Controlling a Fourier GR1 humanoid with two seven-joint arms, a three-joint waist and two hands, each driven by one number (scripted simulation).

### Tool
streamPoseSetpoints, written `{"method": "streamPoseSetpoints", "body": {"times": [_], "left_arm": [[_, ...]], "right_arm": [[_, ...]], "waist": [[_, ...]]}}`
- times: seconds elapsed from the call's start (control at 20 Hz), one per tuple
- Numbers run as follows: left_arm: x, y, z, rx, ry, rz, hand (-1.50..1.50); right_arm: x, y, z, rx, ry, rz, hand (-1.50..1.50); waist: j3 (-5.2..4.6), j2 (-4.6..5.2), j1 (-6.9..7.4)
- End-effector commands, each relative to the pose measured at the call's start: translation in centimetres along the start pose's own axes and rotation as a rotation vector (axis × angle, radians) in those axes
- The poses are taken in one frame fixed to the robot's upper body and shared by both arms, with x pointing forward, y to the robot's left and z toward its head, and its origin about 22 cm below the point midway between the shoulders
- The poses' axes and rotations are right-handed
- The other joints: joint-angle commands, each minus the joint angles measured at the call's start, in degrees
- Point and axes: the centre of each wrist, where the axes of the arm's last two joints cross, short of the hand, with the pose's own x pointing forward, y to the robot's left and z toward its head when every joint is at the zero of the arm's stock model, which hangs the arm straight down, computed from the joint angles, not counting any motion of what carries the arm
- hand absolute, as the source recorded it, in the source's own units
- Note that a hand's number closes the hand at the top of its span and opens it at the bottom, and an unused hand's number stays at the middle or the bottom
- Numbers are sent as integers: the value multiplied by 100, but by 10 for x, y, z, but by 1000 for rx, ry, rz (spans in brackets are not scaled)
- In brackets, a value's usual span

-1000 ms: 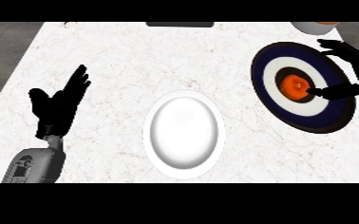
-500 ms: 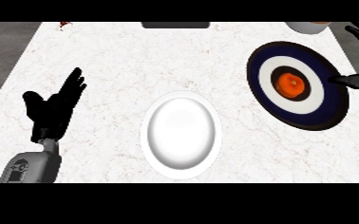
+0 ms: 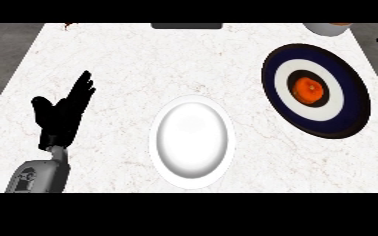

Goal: Pick the squash from the plate and place it in the plate

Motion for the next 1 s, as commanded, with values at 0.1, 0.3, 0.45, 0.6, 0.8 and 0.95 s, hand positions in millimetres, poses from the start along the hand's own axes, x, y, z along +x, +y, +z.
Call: {"method": "streamPoseSetpoints", "body": {"times": [0.1,0.3,0.45,0.6,0.8,0.95], "left_arm": [[17,-13,-6,-3,-5,10,0],[0,-15,-4,-9,-11,9,0],[13,-3,-4,-29,-17,5,0],[1,-2,-14,-14,7,-9,0],[0,2,-7,-5,-24,0,0],[8,-11,-12,-41,-23,8,0]], "right_arm": [[-12,-18,28,24,-62,-37,-150],[-9,-27,37,6,-63,-32,-150],[0,-41,47,-22,-70,-21,-150],[-8,-43,59,-26,-69,-4,-150],[-19,-44,72,-23,-34,23,-150],[-23,-41,70,-59,-27,58,-150]], "waist": [[11,38,75],[13,51,99],[19,58,131],[17,59,77],[22,63,122],[30,89,158]]}}
